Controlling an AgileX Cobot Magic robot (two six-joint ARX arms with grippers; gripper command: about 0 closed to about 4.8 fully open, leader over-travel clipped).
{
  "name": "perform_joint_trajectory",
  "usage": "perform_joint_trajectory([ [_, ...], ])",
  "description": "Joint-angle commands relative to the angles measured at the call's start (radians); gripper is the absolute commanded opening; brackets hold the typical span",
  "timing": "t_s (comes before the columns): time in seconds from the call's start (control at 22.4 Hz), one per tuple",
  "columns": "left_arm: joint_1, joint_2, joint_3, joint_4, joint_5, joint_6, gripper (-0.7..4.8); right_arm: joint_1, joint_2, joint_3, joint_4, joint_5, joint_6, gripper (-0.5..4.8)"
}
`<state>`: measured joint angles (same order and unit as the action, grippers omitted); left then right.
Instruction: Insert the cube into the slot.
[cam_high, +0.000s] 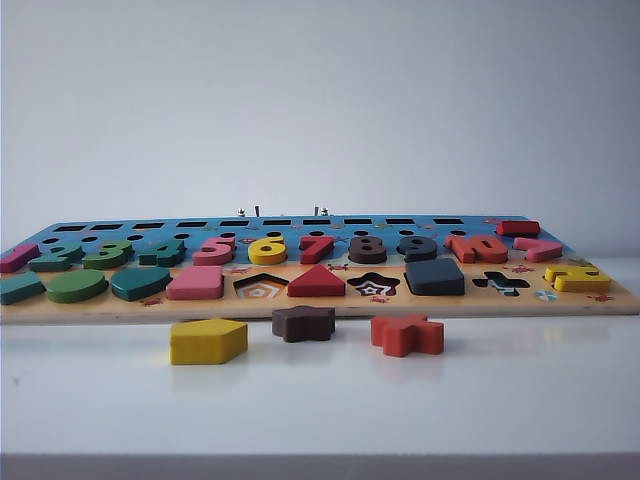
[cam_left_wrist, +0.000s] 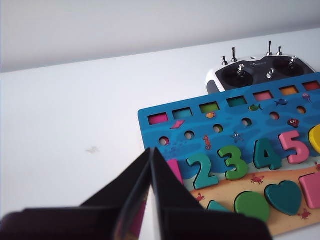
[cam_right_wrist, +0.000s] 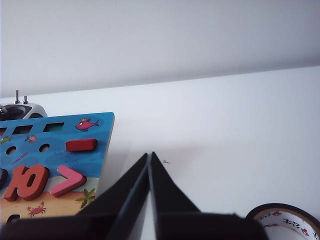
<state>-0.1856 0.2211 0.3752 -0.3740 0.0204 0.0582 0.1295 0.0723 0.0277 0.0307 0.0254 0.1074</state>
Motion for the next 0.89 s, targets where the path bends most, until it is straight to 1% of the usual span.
perform_joint_trajectory([
  [0.04,0.018,-0.052,-0.056,0.064,-0.003,0.001,0.17,-0.002,-0.025,-0.014,0.016,0.001,-0.004,-0.08],
  [0.13,0.035,-0.103,-0.104,0.068,-0.003,0.002,0.17,-0.008,-0.055,-0.019,-0.016,0.002,-0.004,-0.08],
  [0.27,0.047,-0.147,-0.149,0.070,-0.006,0.004,0.17,-0.011,-0.070,-0.019,-0.016,0.001,-0.003,-0.08],
  [0.58,0.051,-0.208,-0.222,0.071,-0.006,0.013,0.17,-0.013,-0.070,-0.019,-0.017,0.001,-0.003,-0.04],
  [0.67,0.051,-0.220,-0.242,0.074,-0.006,0.033,0.17,-0.039,-0.070,-0.019,-0.017,0.000,0.010,-0.04],
  [0.76,0.051,-0.220,-0.255,0.082,-0.006,0.055,0.17,-0.074,-0.070,-0.019,-0.017,0.000,0.047,-0.04],
  [0.81,0.051,-0.220,-0.271,0.105,-0.006,0.058,0.17,-0.092,-0.070,-0.019,-0.017,0.000,0.058,-0.04],
  [0.89,0.051,-0.220,-0.294,0.124,-0.006,0.058,0.17,-0.098,-0.070,-0.019,-0.017,0.001,0.061,-0.03],
])
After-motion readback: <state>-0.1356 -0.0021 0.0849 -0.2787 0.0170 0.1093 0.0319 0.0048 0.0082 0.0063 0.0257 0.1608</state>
